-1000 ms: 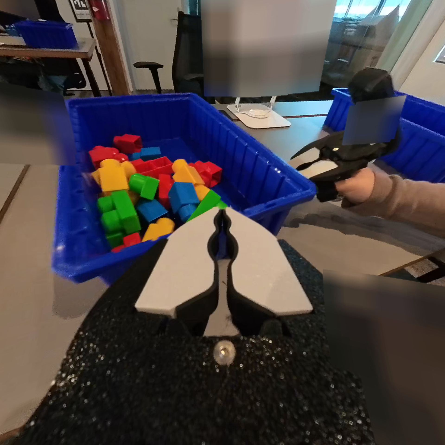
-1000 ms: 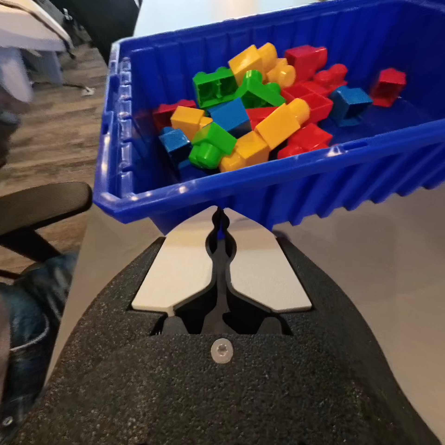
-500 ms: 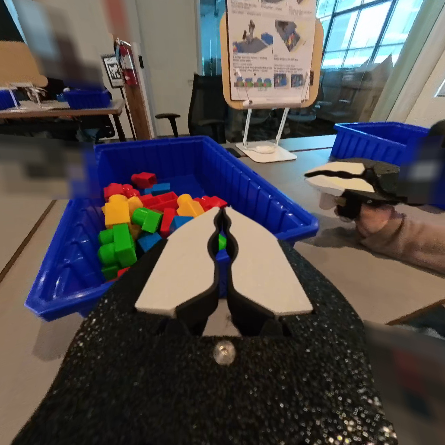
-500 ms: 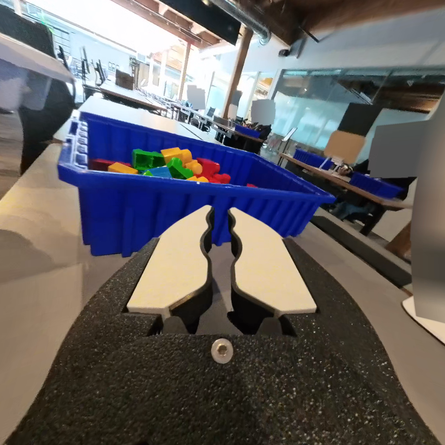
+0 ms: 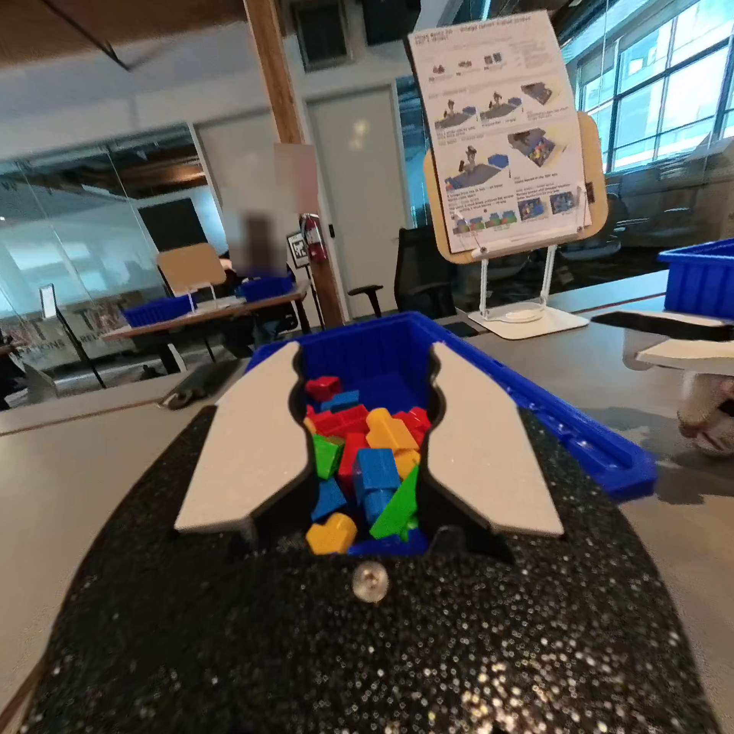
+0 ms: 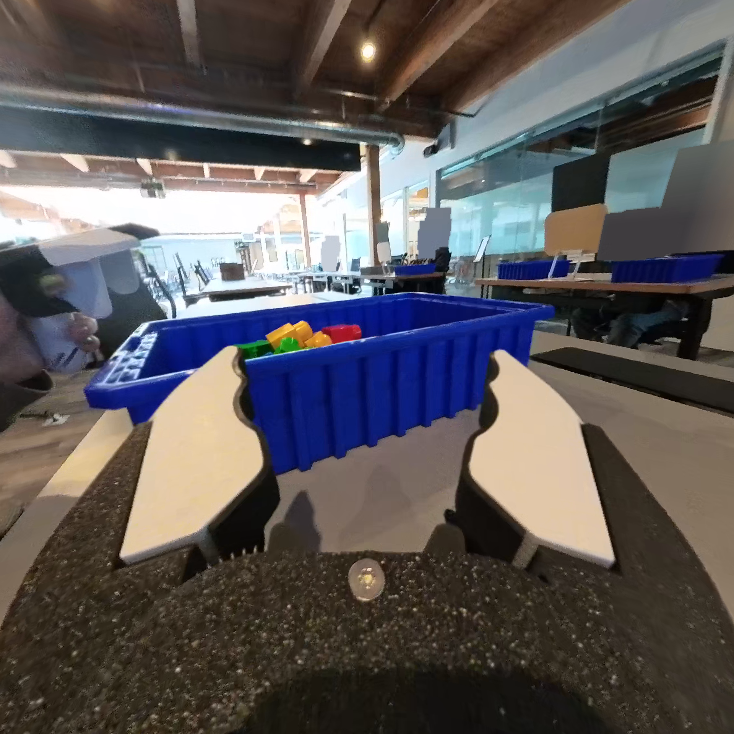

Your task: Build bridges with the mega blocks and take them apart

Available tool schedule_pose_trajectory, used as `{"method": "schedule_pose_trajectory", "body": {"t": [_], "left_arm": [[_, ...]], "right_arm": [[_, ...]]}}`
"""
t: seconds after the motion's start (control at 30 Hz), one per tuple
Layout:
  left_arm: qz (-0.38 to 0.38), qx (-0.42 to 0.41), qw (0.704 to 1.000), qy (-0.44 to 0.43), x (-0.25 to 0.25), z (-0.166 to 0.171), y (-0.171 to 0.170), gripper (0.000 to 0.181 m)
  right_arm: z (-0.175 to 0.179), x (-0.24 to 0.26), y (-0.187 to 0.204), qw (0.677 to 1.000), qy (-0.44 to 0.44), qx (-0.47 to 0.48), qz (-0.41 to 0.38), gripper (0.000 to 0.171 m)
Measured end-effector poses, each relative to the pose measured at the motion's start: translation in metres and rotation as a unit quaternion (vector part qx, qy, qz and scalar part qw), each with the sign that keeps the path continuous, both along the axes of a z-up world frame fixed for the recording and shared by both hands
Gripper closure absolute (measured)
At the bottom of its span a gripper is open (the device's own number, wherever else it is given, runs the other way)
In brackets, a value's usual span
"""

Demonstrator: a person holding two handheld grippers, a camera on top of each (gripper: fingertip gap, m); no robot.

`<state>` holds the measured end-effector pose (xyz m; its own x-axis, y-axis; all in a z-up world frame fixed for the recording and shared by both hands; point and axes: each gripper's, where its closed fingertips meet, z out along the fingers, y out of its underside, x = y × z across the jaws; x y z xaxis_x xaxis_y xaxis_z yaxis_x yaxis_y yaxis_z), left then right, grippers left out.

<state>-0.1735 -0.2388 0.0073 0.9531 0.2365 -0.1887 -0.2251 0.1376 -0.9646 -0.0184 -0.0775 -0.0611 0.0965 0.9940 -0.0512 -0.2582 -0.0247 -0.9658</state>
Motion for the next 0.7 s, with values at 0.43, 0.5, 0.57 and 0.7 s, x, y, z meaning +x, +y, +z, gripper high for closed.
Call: {"method": "schedule_pose_trajectory", "body": {"t": [0.43, 0.5, 0.57, 0.7], "left_arm": [[-0.02, -0.002, 0.999, -0.046, -0.039, 0.031, 0.032, 0.035], [-0.027, -0.001, 0.999, -0.039, -0.041, 0.037, 0.035, 0.035], [-0.035, 0.018, 0.999, -0.019, -0.041, 0.044, 0.035, 0.035], [-0.059, 0.079, 0.995, -0.02, -0.045, 0.059, 0.027, 0.039]], "right_arm": [[-0.004, -0.017, -0.013, 0.99, -0.041, 0.126, -0.042, 0.031], [-0.004, -0.023, -0.013, 0.986, -0.06, 0.144, -0.05, 0.027], [-0.006, -0.031, -0.017, 0.981, -0.109, 0.157, -0.036, 0.029], [0.011, -0.049, -0.02, 0.965, -0.186, 0.185, -0.012, 0.04]]}}
